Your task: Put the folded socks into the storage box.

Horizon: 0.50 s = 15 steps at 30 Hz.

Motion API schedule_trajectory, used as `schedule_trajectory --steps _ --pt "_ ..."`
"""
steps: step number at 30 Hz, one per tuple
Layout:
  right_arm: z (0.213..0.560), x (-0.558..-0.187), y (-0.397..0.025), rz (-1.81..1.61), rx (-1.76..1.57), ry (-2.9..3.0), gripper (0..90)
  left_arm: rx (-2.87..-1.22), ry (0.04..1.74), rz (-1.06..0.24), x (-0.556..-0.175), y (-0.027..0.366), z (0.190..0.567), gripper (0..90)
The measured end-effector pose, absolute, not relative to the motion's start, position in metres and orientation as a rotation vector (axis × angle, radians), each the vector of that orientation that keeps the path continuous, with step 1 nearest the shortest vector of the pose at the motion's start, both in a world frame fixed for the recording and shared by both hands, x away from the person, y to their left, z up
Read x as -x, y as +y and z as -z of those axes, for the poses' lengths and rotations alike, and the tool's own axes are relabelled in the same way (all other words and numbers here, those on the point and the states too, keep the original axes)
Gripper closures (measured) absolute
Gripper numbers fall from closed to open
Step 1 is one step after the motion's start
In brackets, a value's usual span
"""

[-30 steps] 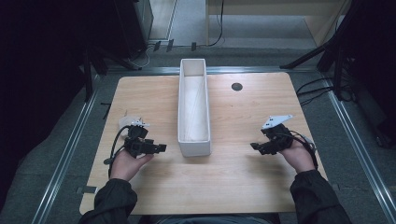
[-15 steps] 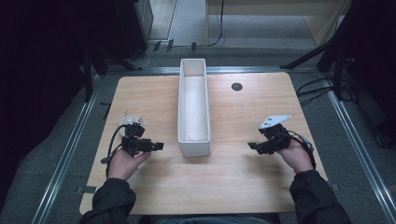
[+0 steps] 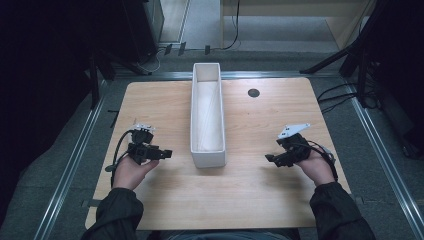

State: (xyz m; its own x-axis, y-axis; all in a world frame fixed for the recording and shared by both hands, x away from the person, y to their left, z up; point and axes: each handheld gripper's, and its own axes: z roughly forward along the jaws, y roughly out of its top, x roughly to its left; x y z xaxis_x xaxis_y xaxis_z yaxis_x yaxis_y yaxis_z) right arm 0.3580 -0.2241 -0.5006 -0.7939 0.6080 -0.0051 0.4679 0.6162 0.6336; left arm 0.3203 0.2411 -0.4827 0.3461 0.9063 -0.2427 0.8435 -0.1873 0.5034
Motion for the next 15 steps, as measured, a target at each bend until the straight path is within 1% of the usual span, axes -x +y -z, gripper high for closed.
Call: schedule_trajectory --steps 14,15 --pt "0.501 -0.358 -0.225 -0.937 -0.868 2.623 24.2 -2.063 1.559 -0.132 -0.335 0.251 0.475 34.7" --pt "0.501 -0.358 -0.225 -0.935 -0.87 2.621 24.2 -2.07 1.558 -0.113 -0.337 0.253 0.472 34.5"
